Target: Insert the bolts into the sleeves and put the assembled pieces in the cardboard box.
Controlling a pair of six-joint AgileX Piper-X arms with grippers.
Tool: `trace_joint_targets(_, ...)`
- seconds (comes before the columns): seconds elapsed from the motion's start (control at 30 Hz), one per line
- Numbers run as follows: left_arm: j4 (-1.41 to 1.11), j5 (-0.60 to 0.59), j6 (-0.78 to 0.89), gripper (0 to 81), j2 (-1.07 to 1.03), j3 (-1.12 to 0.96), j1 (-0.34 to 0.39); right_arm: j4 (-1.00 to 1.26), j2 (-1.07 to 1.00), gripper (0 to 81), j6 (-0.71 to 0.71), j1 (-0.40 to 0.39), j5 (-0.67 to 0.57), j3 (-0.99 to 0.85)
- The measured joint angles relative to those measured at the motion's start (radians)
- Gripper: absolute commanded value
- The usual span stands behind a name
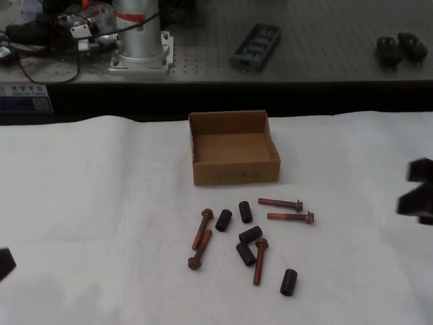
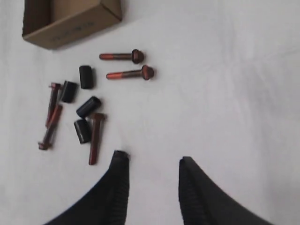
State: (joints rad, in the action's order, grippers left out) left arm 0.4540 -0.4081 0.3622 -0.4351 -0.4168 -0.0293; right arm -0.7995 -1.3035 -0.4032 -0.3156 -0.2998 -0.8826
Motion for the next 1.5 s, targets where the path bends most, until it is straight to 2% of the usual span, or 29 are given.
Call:
trace_joint_targets(0.1, 0.000, 0.000, -0.003, 36.9, -0.058, -0.045, 0.000, -0.037, -0.111, 27.7, -0.004, -0.076, -0.005, -0.079)
trace_joint_targets(0.23, -0.002, 0.000, -0.003, 36.9, -0.066, -0.055, 0.000, -0.051, -0.170, 27.7, -0.027, -0.135, 0.001, -0.112)
trace_joint_targets(0.33, -0.002, -0.009, -0.003, 36.9, -0.066, -0.058, 0.000, -0.054, -0.252, 27.7, -0.062, -0.236, 0.003, -0.166)
trace_joint_targets(0.43, -0.002, -0.018, -0.003, 36.9, -0.066, -0.058, 0.000, -0.055, -0.294, 27.7, -0.131, -0.269, 0.003, -0.192)
trace_joint_targets(0.9, -0.002, -0.043, -0.003, 36.9, -0.066, -0.058, 0.000, -0.089, -0.384, 27.7, -0.310, -0.291, 0.039, -0.205)
trace_joint_targets(1.5, -0.002, -0.043, -0.024, 36.9, -0.066, -0.058, 0.000, -0.051, -0.493, 27.7, -0.344, -0.314, 0.049, -0.208)
